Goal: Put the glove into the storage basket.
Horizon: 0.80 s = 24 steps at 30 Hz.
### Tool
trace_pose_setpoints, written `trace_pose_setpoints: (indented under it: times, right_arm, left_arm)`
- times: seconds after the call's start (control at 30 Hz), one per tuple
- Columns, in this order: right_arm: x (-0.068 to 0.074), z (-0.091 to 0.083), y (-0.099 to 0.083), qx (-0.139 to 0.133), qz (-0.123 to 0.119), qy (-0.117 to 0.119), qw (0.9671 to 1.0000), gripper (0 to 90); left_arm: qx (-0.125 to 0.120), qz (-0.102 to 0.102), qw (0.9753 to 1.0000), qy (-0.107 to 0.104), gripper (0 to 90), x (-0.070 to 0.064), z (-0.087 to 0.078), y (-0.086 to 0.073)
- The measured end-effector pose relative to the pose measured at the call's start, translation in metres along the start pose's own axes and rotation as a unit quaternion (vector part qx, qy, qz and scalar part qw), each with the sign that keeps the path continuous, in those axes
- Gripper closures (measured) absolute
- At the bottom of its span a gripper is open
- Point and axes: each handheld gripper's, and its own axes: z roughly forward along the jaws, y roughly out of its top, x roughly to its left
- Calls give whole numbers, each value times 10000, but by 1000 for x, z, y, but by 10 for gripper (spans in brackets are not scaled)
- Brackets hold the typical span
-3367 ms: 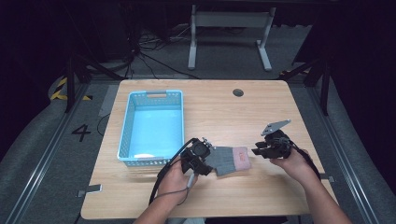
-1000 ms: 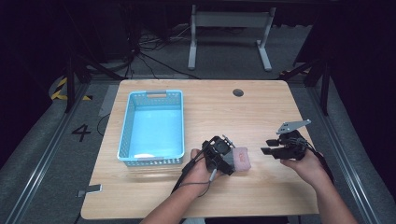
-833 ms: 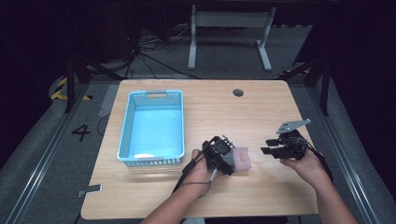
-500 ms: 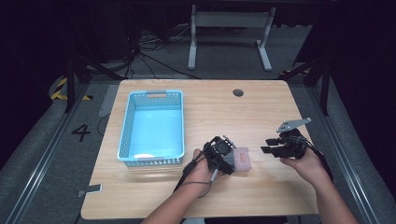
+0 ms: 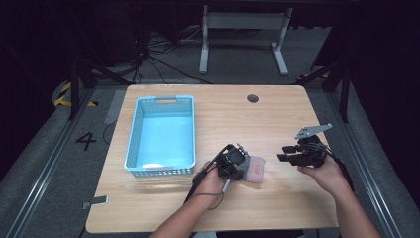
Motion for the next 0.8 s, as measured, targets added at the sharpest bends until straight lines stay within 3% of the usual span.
trace_pose_setpoints:
  times: [0.03,0.17,0.33,0.67,0.8]
  right_arm:
    - [0,0,0,-8,-7,2,10000,583]
    - [-1,-2,2,-63,12,-2,10000,584]
    - [-3,-3,3,-85,25,9,10000,585]
    - [-8,-2,9,-125,-6,2,9999,583]
    - [-10,0,11,-108,23,18,9999,583]
  left_arm:
    - [31,-95,9998,-158,633,4,-2,1]
    - [21,-120,9996,-235,645,7,-8,0]
    - [-134,-136,9997,-142,651,11,-28,-1]
    - [-379,-407,9979,-322,650,25,-63,-8]
    - [-494,-434,9975,-258,650,30,-83,-9]
